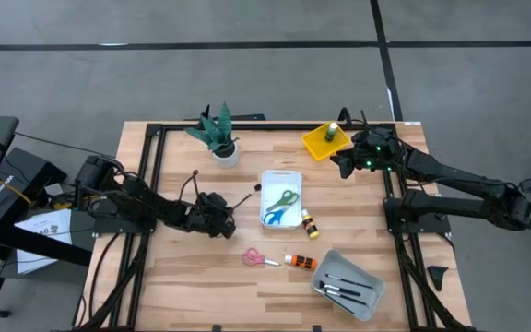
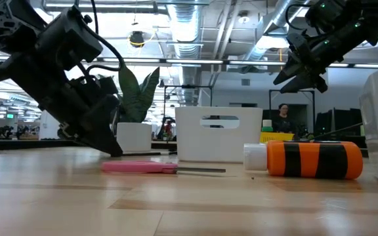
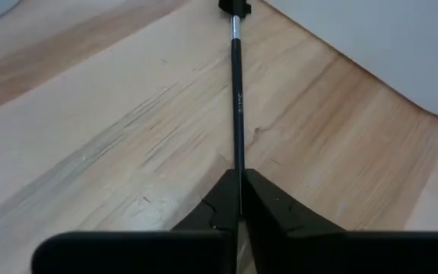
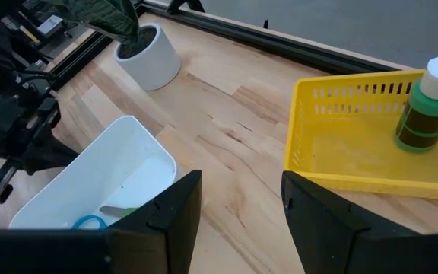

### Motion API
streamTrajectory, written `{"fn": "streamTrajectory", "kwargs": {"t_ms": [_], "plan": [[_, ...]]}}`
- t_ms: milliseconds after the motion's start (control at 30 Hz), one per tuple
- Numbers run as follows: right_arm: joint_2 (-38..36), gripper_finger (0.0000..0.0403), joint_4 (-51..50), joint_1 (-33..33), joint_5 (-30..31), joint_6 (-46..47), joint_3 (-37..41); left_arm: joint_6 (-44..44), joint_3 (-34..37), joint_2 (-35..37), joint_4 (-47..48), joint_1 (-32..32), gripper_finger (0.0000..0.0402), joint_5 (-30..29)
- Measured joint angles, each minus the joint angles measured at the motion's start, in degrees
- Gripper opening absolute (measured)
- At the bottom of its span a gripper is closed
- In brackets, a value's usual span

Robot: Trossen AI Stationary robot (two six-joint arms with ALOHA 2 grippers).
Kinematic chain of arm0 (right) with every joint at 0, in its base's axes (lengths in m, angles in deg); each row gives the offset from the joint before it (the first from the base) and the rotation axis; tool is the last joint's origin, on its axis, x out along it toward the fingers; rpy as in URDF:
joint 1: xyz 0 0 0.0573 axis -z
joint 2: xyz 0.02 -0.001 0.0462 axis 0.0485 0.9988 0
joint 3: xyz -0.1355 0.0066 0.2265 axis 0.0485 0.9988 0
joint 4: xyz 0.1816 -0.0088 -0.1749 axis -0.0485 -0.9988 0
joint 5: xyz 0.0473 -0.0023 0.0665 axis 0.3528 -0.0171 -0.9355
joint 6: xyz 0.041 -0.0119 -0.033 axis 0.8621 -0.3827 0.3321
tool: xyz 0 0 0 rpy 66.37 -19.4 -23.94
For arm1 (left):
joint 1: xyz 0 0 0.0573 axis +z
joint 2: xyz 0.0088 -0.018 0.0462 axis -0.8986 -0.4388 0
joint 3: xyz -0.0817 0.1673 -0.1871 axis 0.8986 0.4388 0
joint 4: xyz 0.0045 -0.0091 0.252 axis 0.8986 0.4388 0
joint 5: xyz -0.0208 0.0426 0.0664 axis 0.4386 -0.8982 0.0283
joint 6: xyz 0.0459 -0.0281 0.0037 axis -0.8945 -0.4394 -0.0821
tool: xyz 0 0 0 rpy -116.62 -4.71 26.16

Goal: Pick & Place Paint Supplies
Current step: Put the eyebrow brush into the gray bin

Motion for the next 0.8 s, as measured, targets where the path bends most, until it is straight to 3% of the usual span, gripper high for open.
{"fn": "streamTrajectory", "kwargs": {"t_ms": [400, 800], "plan": [[0.0, 0.0177, 0.5, -0.1, -0.1, -0.2, 0.0, 1.3, 0.5, 14.9, 19.2, -3.1, 0.0001, 4.0], [0.0, 0.0177, 2.2, -0.1, -0.1, -0.2, 0.0, 6.4, 0.3, 25.6, 29.4, -11.1, 0.0000, 7.1]]}}
